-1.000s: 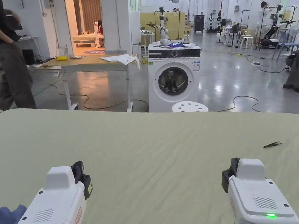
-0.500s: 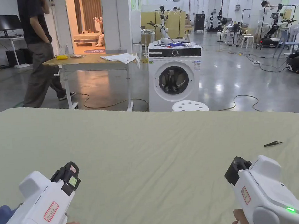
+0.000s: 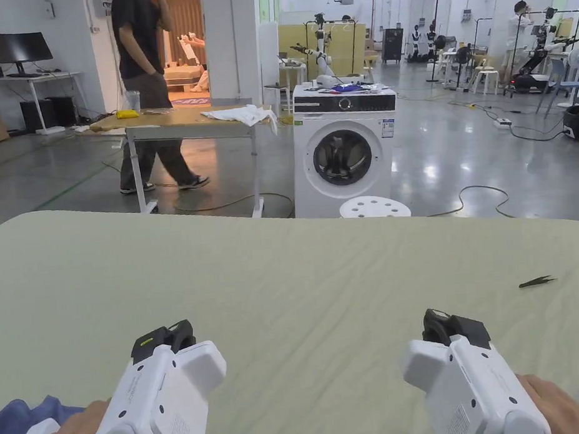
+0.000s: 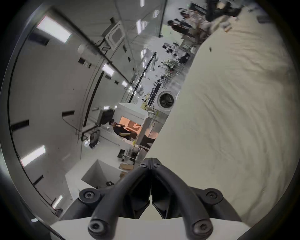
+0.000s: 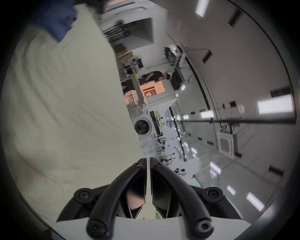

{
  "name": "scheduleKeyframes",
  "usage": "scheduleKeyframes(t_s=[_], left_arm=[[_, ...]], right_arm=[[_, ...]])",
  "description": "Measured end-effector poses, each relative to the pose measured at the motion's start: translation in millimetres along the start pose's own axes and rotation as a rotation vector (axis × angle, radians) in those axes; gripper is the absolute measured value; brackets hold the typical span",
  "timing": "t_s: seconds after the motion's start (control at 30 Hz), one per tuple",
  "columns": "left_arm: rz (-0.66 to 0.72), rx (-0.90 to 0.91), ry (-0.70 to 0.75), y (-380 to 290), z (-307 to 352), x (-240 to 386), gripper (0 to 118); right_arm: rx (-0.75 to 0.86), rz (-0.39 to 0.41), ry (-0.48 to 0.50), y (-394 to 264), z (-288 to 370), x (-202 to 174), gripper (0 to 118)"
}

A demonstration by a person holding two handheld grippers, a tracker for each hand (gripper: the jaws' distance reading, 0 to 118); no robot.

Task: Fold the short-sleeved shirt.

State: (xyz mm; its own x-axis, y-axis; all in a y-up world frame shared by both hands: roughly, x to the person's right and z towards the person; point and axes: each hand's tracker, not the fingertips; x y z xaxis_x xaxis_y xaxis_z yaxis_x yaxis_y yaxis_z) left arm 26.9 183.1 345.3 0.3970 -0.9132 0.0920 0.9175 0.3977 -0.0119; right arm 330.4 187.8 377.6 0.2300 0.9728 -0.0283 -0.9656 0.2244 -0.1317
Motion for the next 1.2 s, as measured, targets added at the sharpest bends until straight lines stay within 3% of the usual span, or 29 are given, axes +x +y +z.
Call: scheduleKeyframes(t_s=[0.07, 0.1, 0.17, 0.23, 0.33, 0.4, 0.47, 0.53, 0.6, 0.8, 1.07, 1.2], left_arm=[[0.093, -0.001, -0.005, 0, 1, -6, 0], [0.191, -0.003, -0.012, -1, 2, -10, 0], [0.463, -0.004, -0.052, -2, 2, -22, 0], [0.766, 0.0, -0.085, -9, 2, -35, 0], [1.085, 0.062, -0.086, -13, 13, -38, 0], [1.241, 0.089, -0.09, -16, 17, -37, 0], [1.341, 0.098, -0.082, -19, 13, -36, 0], [1.424, 0.113, -0.088, -23, 13, -39, 0], [1.409, 0.108, -0.084, -25, 13, -41, 0], [1.21, 0.052, -0.076, -36, 25, -54, 0], [1.242, -0.158, -0.152, -86, 50, -67, 0], [1.134, -0.368, -0.179, -150, 55, -76, 0]], right_arm=[[0.003, -0.022, 0.012, -4, 0, 0, 3], [0.006, -0.085, 0.021, -4, 1, 2, 3], [-0.018, -0.34, 0.045, -5, 3, 14, 3], [-0.065, -0.647, 0.093, -10, 1, 26, 3], [-0.086, -1.072, 0.125, -24, -8, 32, 3], [-0.109, -1.233, 0.089, -28, -7, 30, 3], [-0.122, -1.322, 0.024, -28, -4, 25, 3], [-0.135, -1.39, -0.006, -30, 0, 22, 3], [-0.127, -1.406, -0.012, -26, 5, 21, 3], [-0.127, -1.37, -0.005, -28, 9, 24, 3], [-0.144, -1.323, 0.051, -20, 5, 18, 3], [-0.169, -1.302, 0.096, -14, 3, 5, 3]])
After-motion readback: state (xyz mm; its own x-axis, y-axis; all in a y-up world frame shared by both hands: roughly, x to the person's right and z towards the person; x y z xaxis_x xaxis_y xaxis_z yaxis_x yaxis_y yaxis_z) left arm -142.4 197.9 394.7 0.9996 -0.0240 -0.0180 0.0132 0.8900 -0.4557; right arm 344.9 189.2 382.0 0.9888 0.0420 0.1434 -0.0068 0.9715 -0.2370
